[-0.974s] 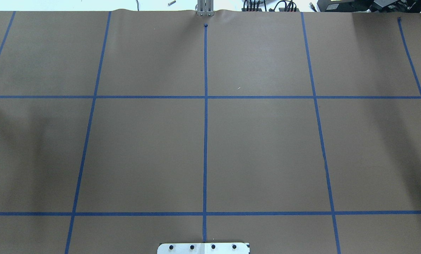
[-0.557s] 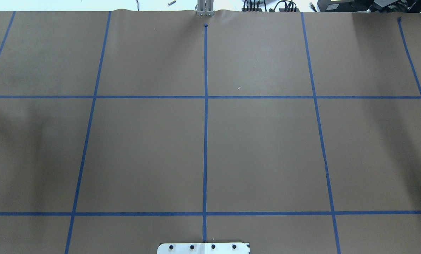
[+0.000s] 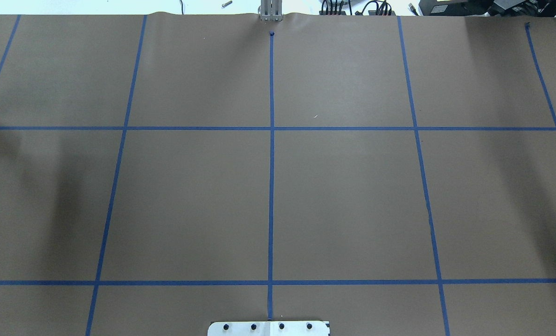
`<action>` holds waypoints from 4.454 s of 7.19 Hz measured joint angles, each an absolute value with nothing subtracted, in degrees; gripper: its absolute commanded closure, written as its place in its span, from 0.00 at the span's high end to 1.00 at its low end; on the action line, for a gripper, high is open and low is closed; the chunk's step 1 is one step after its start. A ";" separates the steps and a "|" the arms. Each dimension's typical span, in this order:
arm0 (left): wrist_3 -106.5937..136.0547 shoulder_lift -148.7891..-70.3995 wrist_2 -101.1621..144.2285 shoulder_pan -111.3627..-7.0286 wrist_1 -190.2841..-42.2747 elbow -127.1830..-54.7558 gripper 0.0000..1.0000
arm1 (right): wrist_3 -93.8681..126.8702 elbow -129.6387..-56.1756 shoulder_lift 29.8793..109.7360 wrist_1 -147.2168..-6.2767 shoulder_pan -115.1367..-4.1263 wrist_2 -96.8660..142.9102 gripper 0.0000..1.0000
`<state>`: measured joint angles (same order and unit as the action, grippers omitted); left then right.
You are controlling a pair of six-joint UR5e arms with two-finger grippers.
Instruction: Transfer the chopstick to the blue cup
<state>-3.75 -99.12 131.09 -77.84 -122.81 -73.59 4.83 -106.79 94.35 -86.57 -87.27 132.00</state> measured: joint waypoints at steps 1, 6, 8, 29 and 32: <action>-2.55 -99.27 133.03 -78.64 -116.95 -79.63 0.00 | 4.80 -106.79 94.40 -86.57 -87.28 132.01 1.00; 37.76 -104.32 127.80 -62.53 -107.71 -100.17 0.00 | 4.92 -106.82 94.40 -86.57 -87.27 132.10 1.00; 51.44 -113.87 121.44 -53.31 -98.44 -101.49 0.00 | 4.92 -106.80 94.41 -86.58 -87.28 132.10 1.00; 52.68 -138.35 106.11 -37.76 -69.84 -106.46 0.99 | 4.44 -105.67 94.62 -86.61 -87.28 131.85 1.00; 18.12 -124.29 115.13 -57.17 -69.18 -110.09 0.99 | 3.95 -105.75 96.18 -86.56 -87.45 131.72 1.00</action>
<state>18.12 -124.29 115.13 -57.17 -69.18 -110.09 3.95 -105.75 96.18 -86.56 -87.45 131.72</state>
